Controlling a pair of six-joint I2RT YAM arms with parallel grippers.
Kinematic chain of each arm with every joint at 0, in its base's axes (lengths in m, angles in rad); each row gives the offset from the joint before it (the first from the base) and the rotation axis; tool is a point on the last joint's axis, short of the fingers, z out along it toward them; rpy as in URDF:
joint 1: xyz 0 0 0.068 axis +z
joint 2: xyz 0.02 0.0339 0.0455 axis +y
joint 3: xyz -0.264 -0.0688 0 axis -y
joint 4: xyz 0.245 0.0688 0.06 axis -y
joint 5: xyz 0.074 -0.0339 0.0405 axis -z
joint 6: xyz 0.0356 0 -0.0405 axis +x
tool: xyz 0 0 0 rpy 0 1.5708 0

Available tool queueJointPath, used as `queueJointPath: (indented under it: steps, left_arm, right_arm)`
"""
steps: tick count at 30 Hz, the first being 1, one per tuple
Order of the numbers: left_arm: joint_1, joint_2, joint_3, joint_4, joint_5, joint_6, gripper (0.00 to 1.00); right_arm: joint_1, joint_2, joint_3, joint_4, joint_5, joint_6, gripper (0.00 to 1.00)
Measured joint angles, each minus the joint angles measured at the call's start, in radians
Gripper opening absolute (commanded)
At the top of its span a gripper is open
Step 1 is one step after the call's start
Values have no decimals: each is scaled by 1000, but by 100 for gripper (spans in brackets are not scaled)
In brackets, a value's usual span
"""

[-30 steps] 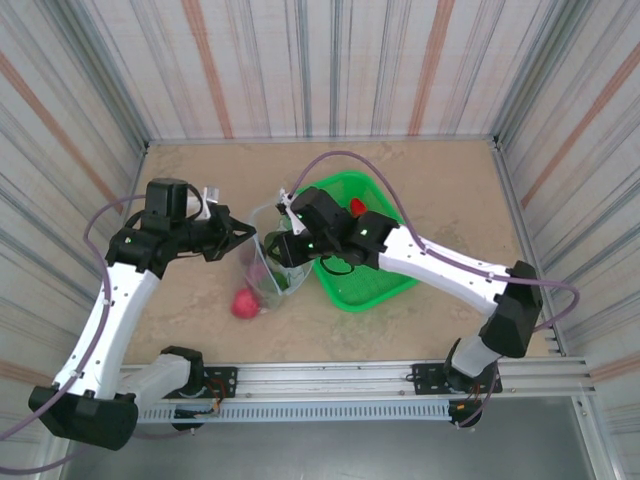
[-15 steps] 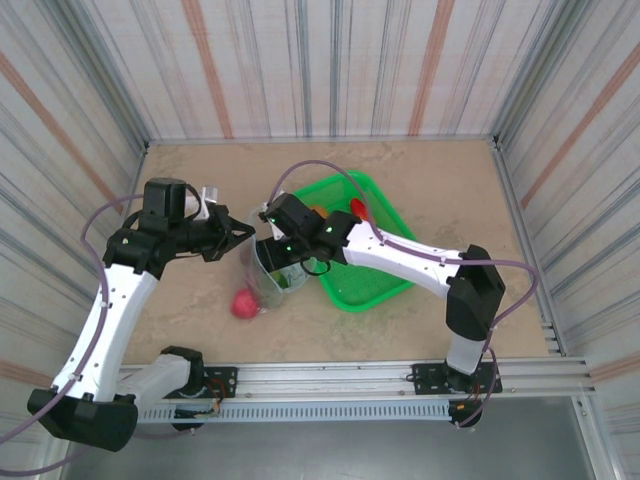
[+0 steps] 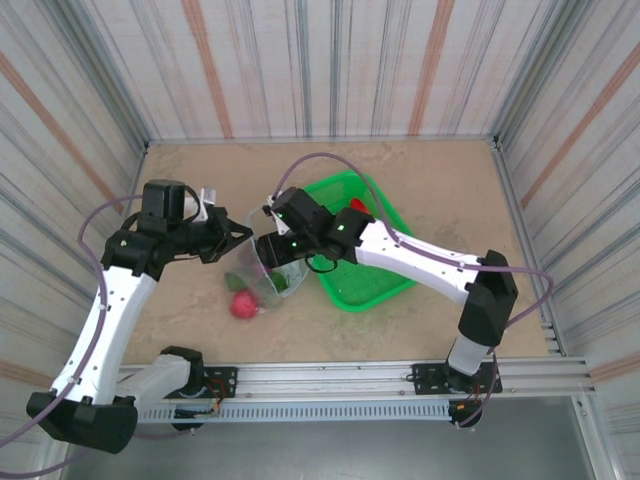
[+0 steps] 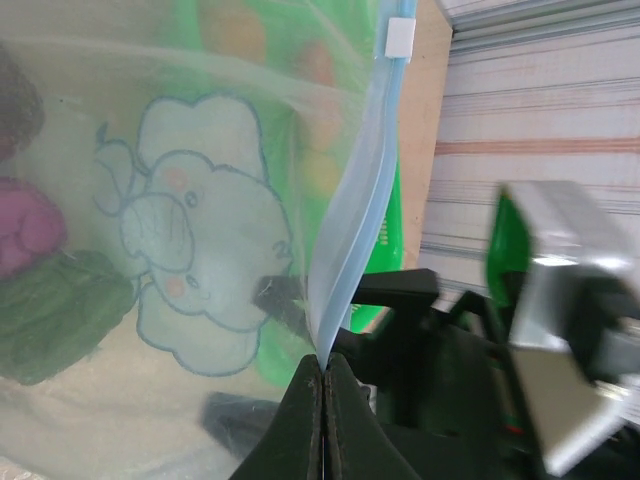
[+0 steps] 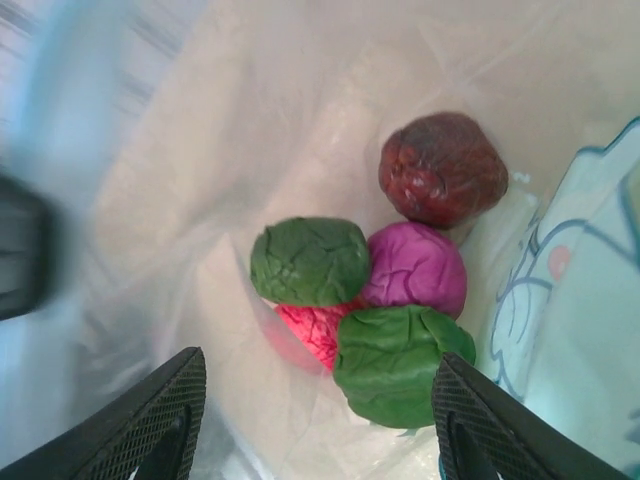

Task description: Place the food in the zip-top bag and seal the zipper

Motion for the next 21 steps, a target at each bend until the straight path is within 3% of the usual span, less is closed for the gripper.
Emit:
queueJointPath:
  steps: [10, 21]
  left_arm:
    - [0, -8, 6, -23, -23, 21, 0]
    - [0, -22, 5, -27, -44, 31, 0]
  right_arm:
    - [-55, -157, -24, -52, 89, -60, 60]
    - [-370, -343, -299, -16, 26, -45, 71]
